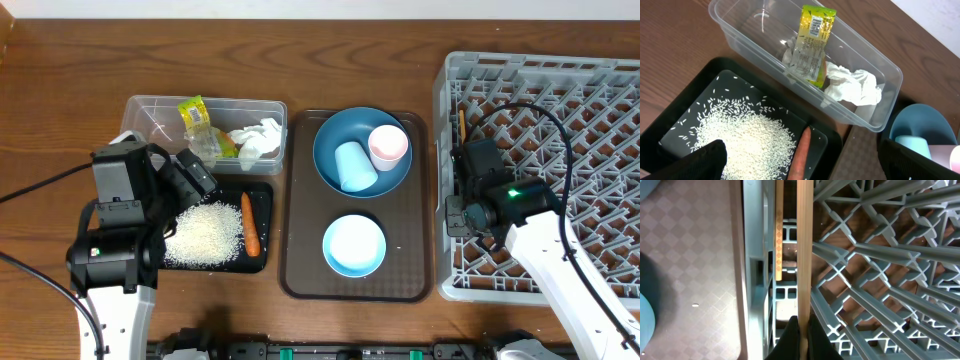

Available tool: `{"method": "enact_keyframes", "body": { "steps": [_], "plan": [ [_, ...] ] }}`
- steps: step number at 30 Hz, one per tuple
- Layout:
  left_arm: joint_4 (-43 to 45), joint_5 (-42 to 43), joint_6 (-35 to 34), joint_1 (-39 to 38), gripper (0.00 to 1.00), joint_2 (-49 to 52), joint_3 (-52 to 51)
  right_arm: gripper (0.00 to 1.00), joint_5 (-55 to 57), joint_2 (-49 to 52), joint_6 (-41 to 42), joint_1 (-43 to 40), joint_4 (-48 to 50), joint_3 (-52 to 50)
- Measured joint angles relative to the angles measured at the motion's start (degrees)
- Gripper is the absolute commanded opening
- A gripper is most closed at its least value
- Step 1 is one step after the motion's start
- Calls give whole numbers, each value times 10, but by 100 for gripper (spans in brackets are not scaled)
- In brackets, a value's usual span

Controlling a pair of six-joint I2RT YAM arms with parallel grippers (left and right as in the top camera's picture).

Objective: Sort waste into correct bins and load items into the dishwasher rack
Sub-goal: 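Insert the chopstick into the rack slot and open the right gripper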

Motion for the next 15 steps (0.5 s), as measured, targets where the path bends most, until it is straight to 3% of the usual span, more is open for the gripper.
{"method": "enact_keyframes", "body": {
  "steps": [15],
  "plan": [
    [0, 0, 0, 0, 99, 0, 0, 1, -11, 0, -4, 0, -5, 0]
  ]
}}
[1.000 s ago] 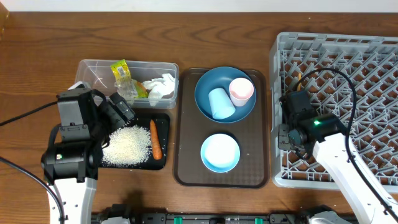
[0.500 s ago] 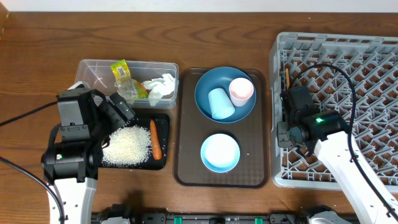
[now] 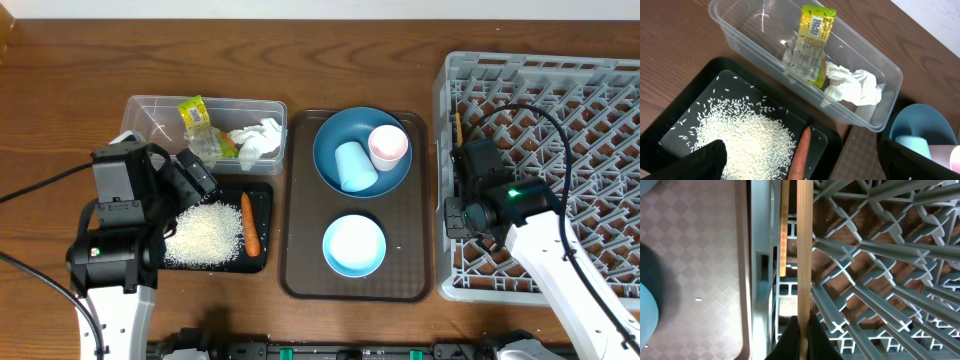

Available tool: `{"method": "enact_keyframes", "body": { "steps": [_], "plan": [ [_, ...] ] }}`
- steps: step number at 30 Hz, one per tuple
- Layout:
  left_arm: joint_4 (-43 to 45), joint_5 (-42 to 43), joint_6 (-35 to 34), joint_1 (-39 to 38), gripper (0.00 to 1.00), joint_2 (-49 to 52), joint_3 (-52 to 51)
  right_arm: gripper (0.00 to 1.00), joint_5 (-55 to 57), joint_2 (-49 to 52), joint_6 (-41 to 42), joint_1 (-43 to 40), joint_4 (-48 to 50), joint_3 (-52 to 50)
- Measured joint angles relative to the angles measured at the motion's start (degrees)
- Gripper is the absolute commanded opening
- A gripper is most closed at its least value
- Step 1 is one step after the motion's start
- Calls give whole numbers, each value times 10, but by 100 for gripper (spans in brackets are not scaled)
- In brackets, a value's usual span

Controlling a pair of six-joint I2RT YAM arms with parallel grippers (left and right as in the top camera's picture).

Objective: Sort waste into correct bins and load items into the dishwasher rack
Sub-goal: 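Insert the chopstick into the rack slot and open the right gripper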

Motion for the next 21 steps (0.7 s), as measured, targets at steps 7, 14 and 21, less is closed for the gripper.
{"method": "enact_keyframes", "body": {
  "steps": [7, 14, 21],
  "plan": [
    [0, 0, 0, 0, 99, 0, 0, 1, -1, 0, 12, 0, 30, -19],
    [0, 0, 0, 0, 99, 0, 0, 15, -3, 0, 15, 0, 39, -37],
    [0, 0, 0, 0, 99, 0, 0, 32, -4, 0, 21, 0, 40, -37]
  ]
}}
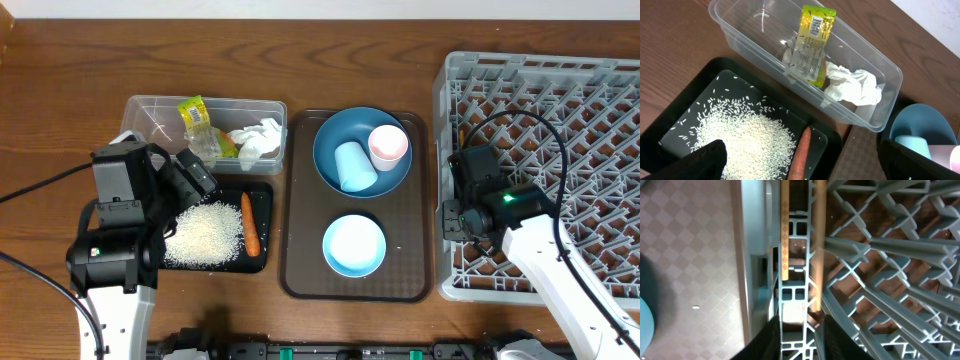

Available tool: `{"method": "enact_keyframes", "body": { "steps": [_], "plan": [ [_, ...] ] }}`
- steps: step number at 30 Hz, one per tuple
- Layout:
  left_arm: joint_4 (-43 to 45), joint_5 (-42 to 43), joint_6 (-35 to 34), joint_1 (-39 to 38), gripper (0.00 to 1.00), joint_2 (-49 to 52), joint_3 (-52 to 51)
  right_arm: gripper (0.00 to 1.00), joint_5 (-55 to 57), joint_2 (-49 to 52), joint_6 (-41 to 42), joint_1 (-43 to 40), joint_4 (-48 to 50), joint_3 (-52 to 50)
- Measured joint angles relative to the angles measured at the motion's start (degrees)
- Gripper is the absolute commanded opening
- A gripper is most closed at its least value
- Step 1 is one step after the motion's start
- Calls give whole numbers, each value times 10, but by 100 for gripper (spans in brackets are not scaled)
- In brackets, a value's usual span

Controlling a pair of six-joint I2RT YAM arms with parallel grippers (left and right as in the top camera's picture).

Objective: Sort waste into correct bins and load items into the dishwasher rack
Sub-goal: 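Insert the chopstick into the rack slot and open the right gripper, then raise right gripper from the rack and reach left gripper toward the blue plate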

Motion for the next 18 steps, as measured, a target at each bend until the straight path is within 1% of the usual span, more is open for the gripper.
{"method": "enact_keyframes", "body": {
  "steps": [6, 10, 14, 18],
  "plan": [
    [0, 0, 0, 0, 99, 0, 0, 34, 3, 0, -1, 0, 0, 0],
    [0, 0, 0, 0, 99, 0, 0, 34, 1, 0, -1, 0, -25, 13],
    [0, 0, 0, 0, 99, 0, 0, 37, 0, 0, -2, 0, -62, 72],
    [0, 0, 0, 0, 99, 0, 0, 45, -1, 0, -4, 0, -69, 137]
  ]
}}
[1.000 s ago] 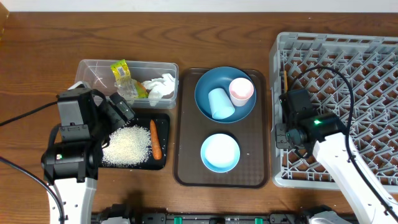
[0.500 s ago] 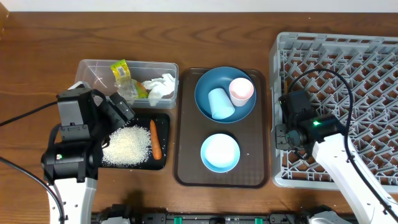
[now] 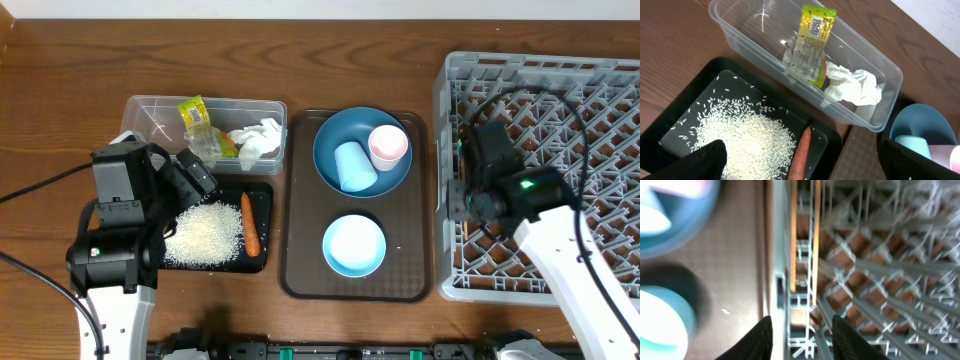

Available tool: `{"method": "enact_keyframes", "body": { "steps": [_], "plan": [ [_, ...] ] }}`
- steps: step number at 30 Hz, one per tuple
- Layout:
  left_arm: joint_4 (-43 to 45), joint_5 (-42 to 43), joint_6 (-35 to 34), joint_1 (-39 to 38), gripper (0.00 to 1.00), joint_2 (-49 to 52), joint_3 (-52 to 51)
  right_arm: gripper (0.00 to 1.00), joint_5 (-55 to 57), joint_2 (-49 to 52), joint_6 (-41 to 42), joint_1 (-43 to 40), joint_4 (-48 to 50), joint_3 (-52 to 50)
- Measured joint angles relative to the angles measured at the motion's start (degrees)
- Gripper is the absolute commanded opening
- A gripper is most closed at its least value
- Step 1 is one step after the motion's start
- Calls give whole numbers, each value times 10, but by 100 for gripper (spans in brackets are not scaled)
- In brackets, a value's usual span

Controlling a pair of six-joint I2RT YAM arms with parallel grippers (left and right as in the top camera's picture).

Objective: Sort waste into correct bins and load items into the dishwasher rack
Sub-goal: 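Raise right gripper from the rack and reach left gripper toward the blue plate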

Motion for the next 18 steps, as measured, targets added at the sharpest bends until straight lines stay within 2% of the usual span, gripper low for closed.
{"method": "enact_keyframes", "body": {
  "steps": [6, 17, 18],
  "plan": [
    [0, 0, 0, 0, 99, 0, 0, 47, 0, 0, -4, 0, 1, 43],
    [39, 0, 0, 0, 100, 0, 0, 51, -47, 0, -40, 0, -26, 45],
    [42, 2, 2, 0, 95, 0, 0, 52, -50, 0, -45, -1, -27, 45]
  ]
}}
